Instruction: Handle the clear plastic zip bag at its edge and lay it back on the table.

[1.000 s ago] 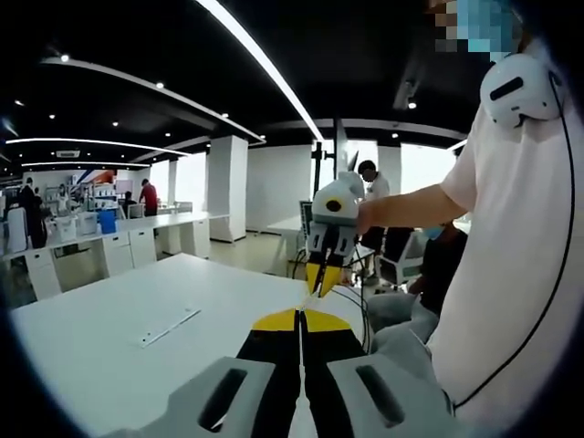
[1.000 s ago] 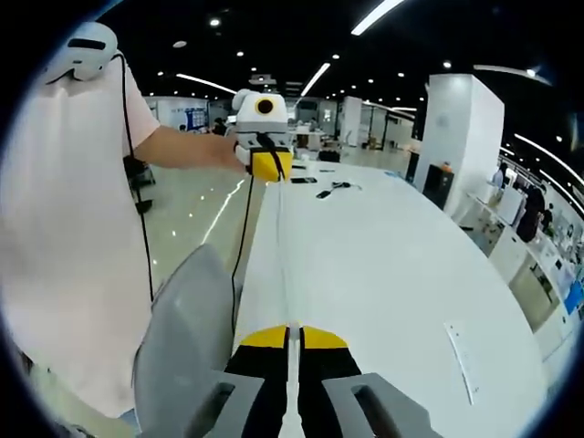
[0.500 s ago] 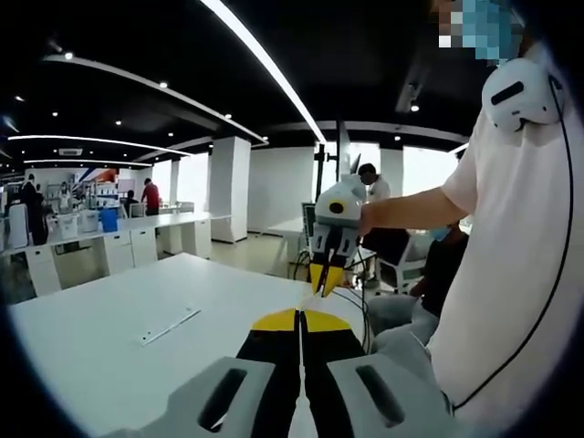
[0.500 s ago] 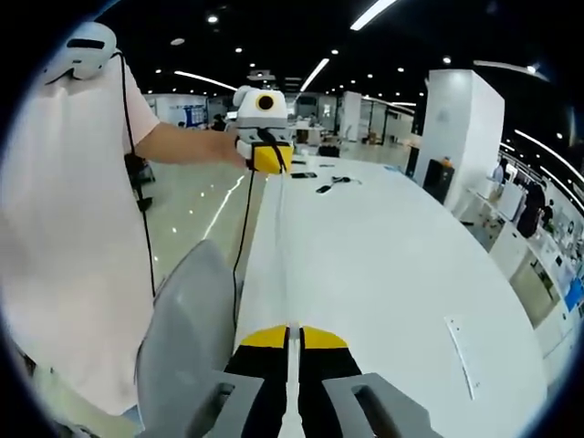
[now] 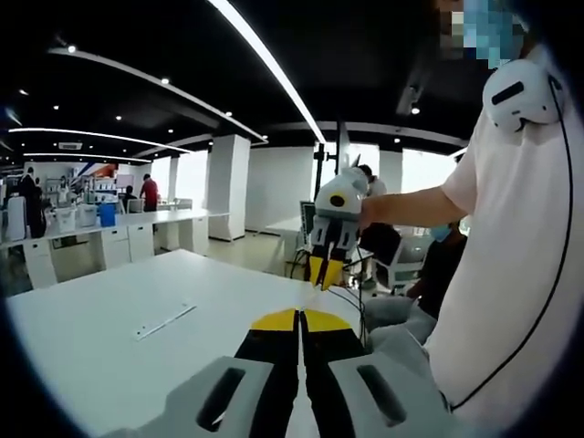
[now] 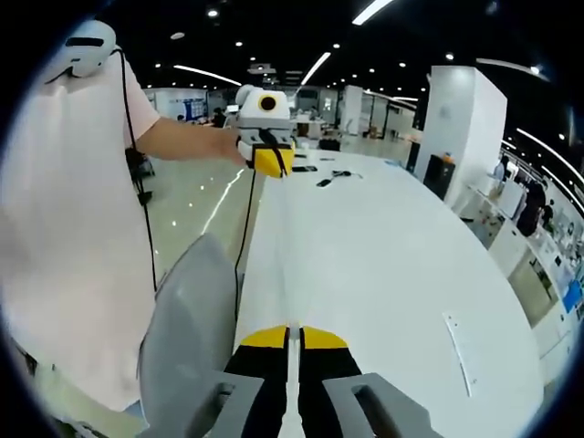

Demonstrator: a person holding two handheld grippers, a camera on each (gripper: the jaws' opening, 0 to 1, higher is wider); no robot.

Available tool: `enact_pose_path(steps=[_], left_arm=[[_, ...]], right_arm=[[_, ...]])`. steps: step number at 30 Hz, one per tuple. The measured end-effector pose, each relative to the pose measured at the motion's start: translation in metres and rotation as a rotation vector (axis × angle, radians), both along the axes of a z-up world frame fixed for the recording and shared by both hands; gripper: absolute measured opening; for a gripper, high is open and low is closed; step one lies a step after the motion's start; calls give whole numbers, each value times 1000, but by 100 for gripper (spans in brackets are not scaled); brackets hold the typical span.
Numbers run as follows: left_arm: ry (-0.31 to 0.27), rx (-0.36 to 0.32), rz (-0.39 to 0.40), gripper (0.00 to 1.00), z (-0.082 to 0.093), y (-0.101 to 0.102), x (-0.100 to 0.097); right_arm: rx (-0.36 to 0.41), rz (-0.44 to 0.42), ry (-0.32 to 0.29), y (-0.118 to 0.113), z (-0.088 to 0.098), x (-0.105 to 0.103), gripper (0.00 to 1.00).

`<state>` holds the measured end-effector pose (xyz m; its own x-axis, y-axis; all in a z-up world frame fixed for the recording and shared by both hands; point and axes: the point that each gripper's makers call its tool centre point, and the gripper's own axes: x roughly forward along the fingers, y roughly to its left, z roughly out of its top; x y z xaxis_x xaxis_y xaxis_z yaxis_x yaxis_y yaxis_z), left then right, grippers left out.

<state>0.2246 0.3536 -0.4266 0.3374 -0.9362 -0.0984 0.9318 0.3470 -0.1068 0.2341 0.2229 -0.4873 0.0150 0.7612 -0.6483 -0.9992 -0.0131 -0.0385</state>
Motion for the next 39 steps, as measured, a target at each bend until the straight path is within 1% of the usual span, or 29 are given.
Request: enact_pose_path(steps=[3, 9, 16, 27, 29, 31, 33, 35, 37, 39], left_arm=[[1, 10, 4, 0, -4, 1, 1], [-7, 16, 16, 0, -6, 2, 3], [-9, 30, 15, 0, -10, -2, 3], [-22, 37, 6, 0, -8, -5, 3], [-19, 31, 0, 0, -7, -6, 2], [-29, 18, -9, 0, -4, -7, 0], [-26, 20, -7, 0, -3, -7, 0], [-32, 21, -5, 0, -2, -7, 0], [-38, 21, -9, 0, 0, -8, 0], [-47, 27, -17, 0, 0, -9, -1]], right_arm=[[-10, 2, -8, -1, 0, -1, 0], [-22, 2, -19, 0, 2, -2, 0], [-22, 7, -27, 1, 5, -2, 0], [-27, 9, -28, 1, 4, -2, 0], [-27, 7, -25, 1, 4, -2, 0], [-26, 7, -22, 1, 3, -2, 0], [-24, 0, -22, 1, 3, -1, 0], [-16, -1, -8, 2, 2, -2, 0], [-2, -27, 2, 2, 2, 2, 0], [5, -37, 24, 1, 2, 3, 0]])
